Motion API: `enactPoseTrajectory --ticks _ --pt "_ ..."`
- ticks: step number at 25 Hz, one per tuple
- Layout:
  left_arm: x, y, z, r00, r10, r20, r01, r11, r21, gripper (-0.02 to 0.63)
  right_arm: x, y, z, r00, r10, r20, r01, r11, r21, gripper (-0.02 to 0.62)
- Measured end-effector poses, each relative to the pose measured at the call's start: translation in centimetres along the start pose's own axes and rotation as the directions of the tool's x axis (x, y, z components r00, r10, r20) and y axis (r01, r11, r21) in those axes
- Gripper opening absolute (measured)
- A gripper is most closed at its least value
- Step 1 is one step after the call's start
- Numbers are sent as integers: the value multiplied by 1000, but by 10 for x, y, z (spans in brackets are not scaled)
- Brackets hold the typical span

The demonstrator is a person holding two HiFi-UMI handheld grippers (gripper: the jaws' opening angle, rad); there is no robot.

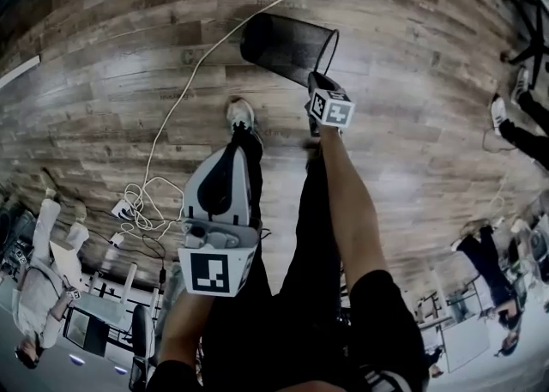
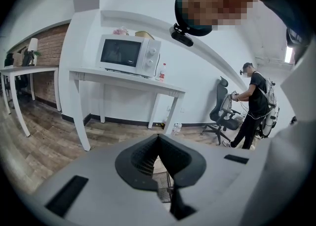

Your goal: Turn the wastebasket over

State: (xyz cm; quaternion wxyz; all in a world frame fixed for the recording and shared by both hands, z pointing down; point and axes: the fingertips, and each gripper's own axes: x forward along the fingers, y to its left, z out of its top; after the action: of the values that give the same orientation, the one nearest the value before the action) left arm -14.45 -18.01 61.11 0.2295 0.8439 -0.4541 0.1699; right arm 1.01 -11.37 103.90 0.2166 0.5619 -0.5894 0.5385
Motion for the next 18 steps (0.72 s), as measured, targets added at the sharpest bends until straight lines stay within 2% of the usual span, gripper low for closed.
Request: enactPoseTrajectory --ticks 5,9,13,15,18 --pt "-4 -10 5 1000 -6 0 6 1000 -4 34 -29 -10 17 998 -43 -48 35 988 -149 51" --pt "-2 -23 6 999 -42 -10 42 999 21 35 -45 -25 24 992 -97 -86 70 959 -274 51" --pt "4 -31 6 998 -57 -20 58 998 22 34 -59 -47 34 980 -176 -95 135 932 -338 49" --pt "6 -34 6 998 -63 -26 63 998 15 35 -65 -57 37 971 -220 -92 170 908 -384 49" --pt "9 -38 5 997 -73 -34 74 997 8 35 -72 -65 36 956 -277 -94 199 851 -487 49"
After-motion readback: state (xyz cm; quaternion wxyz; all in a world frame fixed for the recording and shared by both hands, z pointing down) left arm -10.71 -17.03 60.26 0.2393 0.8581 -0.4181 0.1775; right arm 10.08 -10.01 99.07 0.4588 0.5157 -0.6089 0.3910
